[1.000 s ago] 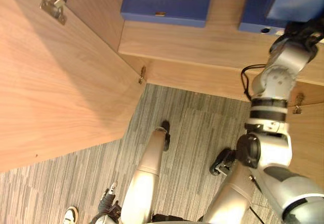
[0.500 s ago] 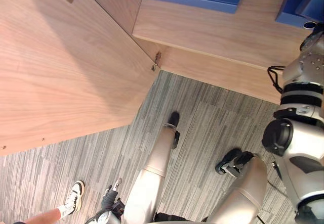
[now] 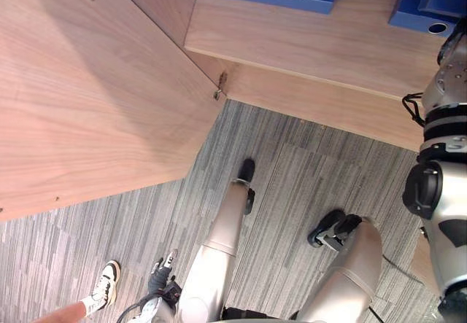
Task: Walk over to the cabinet, pick up the folder, carry it to the office cabinet, place the folder inside the office cabinet, then close the office cabinet door
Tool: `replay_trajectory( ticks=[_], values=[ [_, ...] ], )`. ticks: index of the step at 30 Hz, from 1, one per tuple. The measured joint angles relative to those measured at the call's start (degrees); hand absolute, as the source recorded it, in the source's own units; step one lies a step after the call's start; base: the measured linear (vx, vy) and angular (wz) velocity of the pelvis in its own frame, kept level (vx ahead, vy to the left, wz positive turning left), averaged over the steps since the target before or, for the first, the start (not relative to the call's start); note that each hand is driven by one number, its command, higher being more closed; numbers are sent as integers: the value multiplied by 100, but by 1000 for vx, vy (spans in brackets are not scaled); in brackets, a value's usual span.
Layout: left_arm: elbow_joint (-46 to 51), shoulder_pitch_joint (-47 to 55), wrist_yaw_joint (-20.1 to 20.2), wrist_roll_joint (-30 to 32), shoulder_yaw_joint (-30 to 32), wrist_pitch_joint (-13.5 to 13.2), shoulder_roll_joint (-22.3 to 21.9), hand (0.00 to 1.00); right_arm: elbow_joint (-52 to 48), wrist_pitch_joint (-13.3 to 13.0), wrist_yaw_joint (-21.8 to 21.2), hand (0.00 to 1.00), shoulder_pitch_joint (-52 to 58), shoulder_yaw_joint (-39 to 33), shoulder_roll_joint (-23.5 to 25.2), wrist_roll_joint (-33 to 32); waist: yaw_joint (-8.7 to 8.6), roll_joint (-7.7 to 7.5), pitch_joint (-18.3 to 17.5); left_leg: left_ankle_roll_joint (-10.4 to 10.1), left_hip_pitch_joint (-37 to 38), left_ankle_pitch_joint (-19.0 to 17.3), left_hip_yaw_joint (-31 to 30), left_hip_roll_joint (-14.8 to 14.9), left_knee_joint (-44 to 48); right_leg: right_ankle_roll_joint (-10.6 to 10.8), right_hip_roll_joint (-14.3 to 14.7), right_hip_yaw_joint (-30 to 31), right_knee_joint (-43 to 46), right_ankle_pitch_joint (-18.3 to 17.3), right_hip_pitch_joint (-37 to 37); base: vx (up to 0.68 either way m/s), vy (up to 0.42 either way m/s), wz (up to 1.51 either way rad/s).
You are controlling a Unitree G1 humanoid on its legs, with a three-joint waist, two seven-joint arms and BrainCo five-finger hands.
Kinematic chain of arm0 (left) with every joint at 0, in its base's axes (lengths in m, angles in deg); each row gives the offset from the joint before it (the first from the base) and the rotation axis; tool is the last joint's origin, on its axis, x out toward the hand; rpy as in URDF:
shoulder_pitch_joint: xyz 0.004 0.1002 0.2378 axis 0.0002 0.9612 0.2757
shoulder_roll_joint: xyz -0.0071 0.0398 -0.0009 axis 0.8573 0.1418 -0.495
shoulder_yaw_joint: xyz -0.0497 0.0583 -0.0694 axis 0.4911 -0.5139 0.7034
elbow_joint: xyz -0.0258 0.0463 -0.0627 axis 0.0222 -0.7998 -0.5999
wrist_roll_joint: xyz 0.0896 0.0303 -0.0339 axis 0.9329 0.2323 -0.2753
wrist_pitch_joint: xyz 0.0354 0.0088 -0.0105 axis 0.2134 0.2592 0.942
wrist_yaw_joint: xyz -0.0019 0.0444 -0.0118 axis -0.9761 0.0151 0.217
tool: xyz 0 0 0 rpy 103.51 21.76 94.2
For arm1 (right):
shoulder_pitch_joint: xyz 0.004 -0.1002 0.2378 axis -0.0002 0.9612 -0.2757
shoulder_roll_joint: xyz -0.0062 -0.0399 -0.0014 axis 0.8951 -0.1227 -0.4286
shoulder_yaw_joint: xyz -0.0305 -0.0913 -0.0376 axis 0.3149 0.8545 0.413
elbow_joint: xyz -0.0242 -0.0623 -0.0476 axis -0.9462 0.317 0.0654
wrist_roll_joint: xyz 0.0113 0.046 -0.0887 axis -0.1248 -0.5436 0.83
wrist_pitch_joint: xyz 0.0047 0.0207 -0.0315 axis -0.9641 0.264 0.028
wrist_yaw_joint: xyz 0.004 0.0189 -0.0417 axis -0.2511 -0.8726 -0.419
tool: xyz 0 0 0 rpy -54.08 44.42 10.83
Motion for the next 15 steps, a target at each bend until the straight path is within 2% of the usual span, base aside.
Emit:
replay_trajectory(
  ticks=[4,5,7,10,15],
  values=[
    [12,0,-3,-1,-8,20,5,0,2,6,0,100,-6,53,-13,1,-4,0,0,2,1,9,4,5,-6,-6,4,-2,-11,4,0,135,-2,-1],
    [16,1,-3,-1,-12,21,7,0,4,15,0,0,-6,63,-18,1,-4,0,0,-2,1,11,3,8,-11,-7,4,-4,-13,4,0,125,1,0],
    [20,2,-3,-2,-13,23,9,0,7,65,-3,0,-6,262,-61,17,-4,0,0,-8,6,17,4,29,-33,-22,6,-10,-39,14,0,124,1,-3],
    [41,4,-4,-3,-28,27,23,0,16,467,-43,0,-20,689,-212,466,0,-2,2,17,61,82,8,56,-126,-48,27,-22,-90,31,18,151,-11,-3],
    [66,34,-47,-3,-63,44,57,0,52,666,-135,0,-20,908,-224,591,-16,-1,4,6,128,99,7,122,-192,-77,84,-61,-169,49,87,127,-13,-5]
  ],
)
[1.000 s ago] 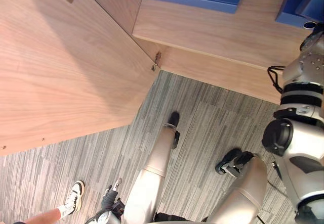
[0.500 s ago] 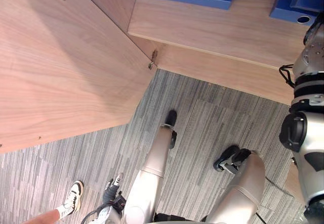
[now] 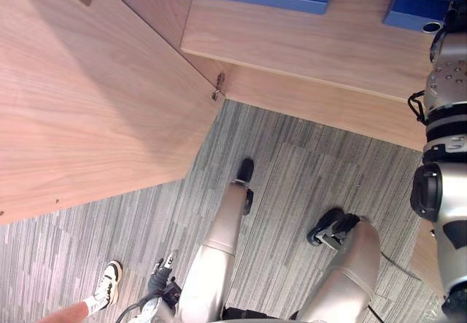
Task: Walk over to the cabinet, pick up the folder, carry it to the office cabinet, place the folder inside the office cabinet, then close the office cabinet door
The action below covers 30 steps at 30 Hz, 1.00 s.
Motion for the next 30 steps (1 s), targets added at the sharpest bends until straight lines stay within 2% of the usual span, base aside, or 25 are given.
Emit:
replay_trajectory(
  ticks=[8,16,22,30],
  values=[
    [109,92,-61,0,-102,77,88,0,159,245,-133,0,0,372,-48,175,-22,1,16,8,155,14,20,57,-118,-13,45,-41,-143,56,142,147,5,-3],
    [983,304,108,-64,-269,42,122,0,222,313,-155,0,4,446,-18,308,-45,81,48,45,392,56,82,131,-332,27,129,-67,-426,183,363,133,18,-5],
    [1071,305,145,-158,-322,38,124,0,406,386,-131,0,-4,442,-18,310,-65,83,46,124,619,89,184,232,-556,-20,232,-124,-813,362,620,149,35,-10],
    [1048,305,186,-161,-329,21,126,0,635,657,-69,0,-178,509,-10,582,-120,88,41,210,760,120,341,342,-743,-28,328,-121,-1148,542,756,115,47,-9]
  ],
)
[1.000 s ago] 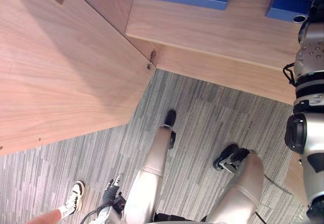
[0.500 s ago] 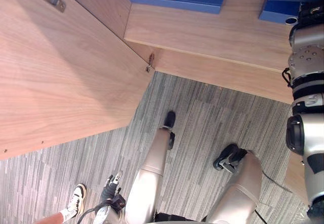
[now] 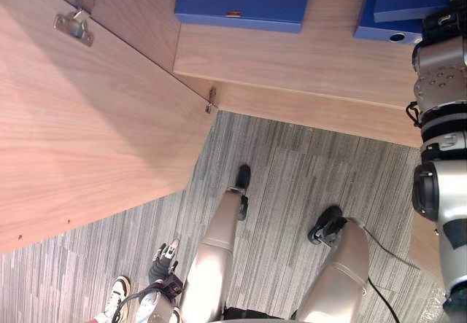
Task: Walk over to the cabinet, pick up the folder, carry it to the office cabinet, place the folder inside the office cabinet, then close the office cabinet door
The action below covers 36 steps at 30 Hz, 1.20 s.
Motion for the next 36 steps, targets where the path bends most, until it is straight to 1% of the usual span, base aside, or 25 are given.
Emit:
replay_trajectory(
  ticks=[5,6,8,10,11,12,15,19,21,25,26,30,34,36],
  values=[
    [-45,-3,-1,-14,11,-41,-6,0,2,63,0,0,-39,174,0,210,-21,2,-5,51,54,43,85,120,-112,-16,108,3,-190,128,35,84,31,-11],
    [-113,-19,-1,-15,17,-61,-8,0,37,165,-1,0,-39,210,-1,518,-47,4,-11,69,141,65,116,133,-182,-10,121,8,-272,168,106,74,30,-7],
    [-153,-25,-1,-15,27,-78,-11,0,43,259,-16,0,-41,248,-5,819,-53,4,-12,79,197,74,138,160,-238,-13,154,13,-349,203,153,62,29,-10],
    [-227,-31,12,-14,51,-97,-9,0,63,371,-82,0,-127,443,-27,1131,-79,4,-26,101,216,98,202,214,-307,-20,196,20,-442,263,153,68,35,-11],
    [-295,-52,20,-15,76,-101,-9,0,91,440,-137,0,-142,466,-29,1204,-121,4,-26,110,223,109,234,229,-331,-17,199,25,-471,281,152,59,28,-7],
    [-338,-65,21,-15,87,-106,-9,0,94,455,-145,0,-142,512,-30,1236,-130,4,-26,112,227,112,252,238,-340,-18,204,31,-488,290,151,59,24,-6],
    [-578,-171,30,-14,104,-125,15,0,99,497,-350,0,-142,614,-31,1294,-134,4,-26,118,260,115,322,310,-369,-18,276,78,-581,348,151,66,21,-14],
    [-845,-310,90,11,185,-123,5,0,195,508,-587,0,-142,614,-32,1302,-145,0,-29,119,303,115,361,339,-386,-26,298,119,-591,356,152,46,10,-7],
    [-982,-357,129,23,225,-120,2,0,238,618,-666,0,-137,679,-32,1351,-153,-1,-30,118,304,114,364,376,-383,-45,335,119,-607,371,152,35,12,-7],
    [-1245,-448,181,170,314,-115,3,0,266,846,-923,0,-33,916,-39,1970,-169,-17,-73,118,309,114,366,417,-383,-62,378,121,-630,390,152,31,16,-5],
    [-1318,-454,205,180,333,-116,4,0,317,875,-1006,0,17,1096,-39,2157,-174,-38,-109,118,314,114,370,423,-386,-63,385,123,-638,393,154,44,22,-3],
    [-1545,-496,257,206,453,-113,16,0,438,931,-1188,0,206,1282,-30,2210,-155,-158,-207,116,331,113,392,492,-423,-81,464,128,-716,434,161,36,22,-8],
    [-1695,-567,268,236,509,-100,16,0,474,936,-1263,0,300,1281,-29,2205,-157,-180,-217,116,387,114,419,496,-451,-83,466,153,-727,436,185,19,17,-2],
    [-1749,-593,270,351,534,-103,17,0,487,940,-1268,0,330,1282,-30,2278,-159,-183,-220,116,389,114,421,504,-458,-85,477,154,-738,439,185,13,11,-2]
  ],
)
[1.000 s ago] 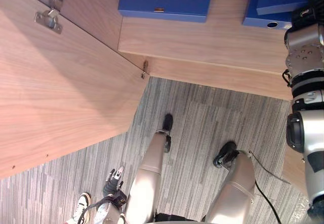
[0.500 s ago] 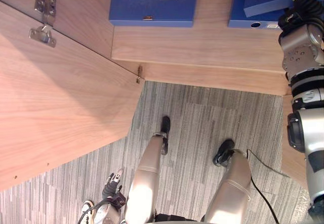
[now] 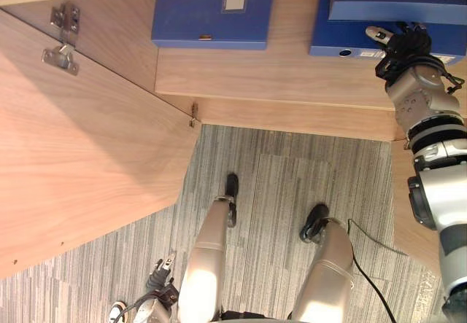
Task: Walk over to the cabinet, pick up the folder, carry it to the office cabinet, place the folder inside the office cabinet, then close the office cabinet door
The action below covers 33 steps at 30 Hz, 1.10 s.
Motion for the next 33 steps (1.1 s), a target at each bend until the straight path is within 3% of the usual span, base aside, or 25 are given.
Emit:
replay_trajectory(
  ticks=[6,11,14,16,19,24,26,33],
  values=[
    [-119,-24,16,92,115,-12,9,0,26,173,-272,0,110,69,-2,1206,-18,-102,-59,0,6,0,25,40,-46,8,48,-8,-116,54,10,34,28,-4],
    [-235,-59,94,218,183,-44,23,0,-25,296,-447,0,125,269,-5,2848,-27,-158,-87,2,38,1,32,80,-72,8,100,-38,-222,114,64,9,12,-3],
    [-244,-59,120,254,188,-82,25,0,-1042,372,-284,0,655,53,-5,4670,-34,-170,-92,4,43,0,42,91,-79,11,117,-37,-264,135,74,6,10,-1],
    [-239,-58,107,344,186,-166,26,0,-2310,488,-22,0,1340,-323,7,6908,-43,-176,-88,16,63,8,76,95,-126,25,128,-23,-336,175,78,24,37,-5],
    [-225,-59,94,476,189,-254,28,0,-3006,627,293,0,1817,-804,10,8312,-47,-195,-79,38,181,21,142,90,-233,50,133,12,-469,233,167,23,34,-6],
    [-171,-60,46,497,188,-304,45,0,-3451,928,844,0,2088,-1385,11,9402,-117,-222,-73,64,217,32,177,92,-329,69,159,34,-625,309,189,26,33,-5],
    [-77,-61,38,510,184,-349,43,0,-3547,1108,1085,0,2130,-1664,10,9427,-119,-227,-69,67,216,34,178,91,-357,79,163,34,-666,325,189,0,0,0],
    [-23,-66,23,508,173,-399,39,0,-3902,1232,1398,0,2332,-1851,16,9534,-122,-228,-69,67,233,34,188,104,-390,78,185,36,-726,339,196,0,0,0]
  ],
)
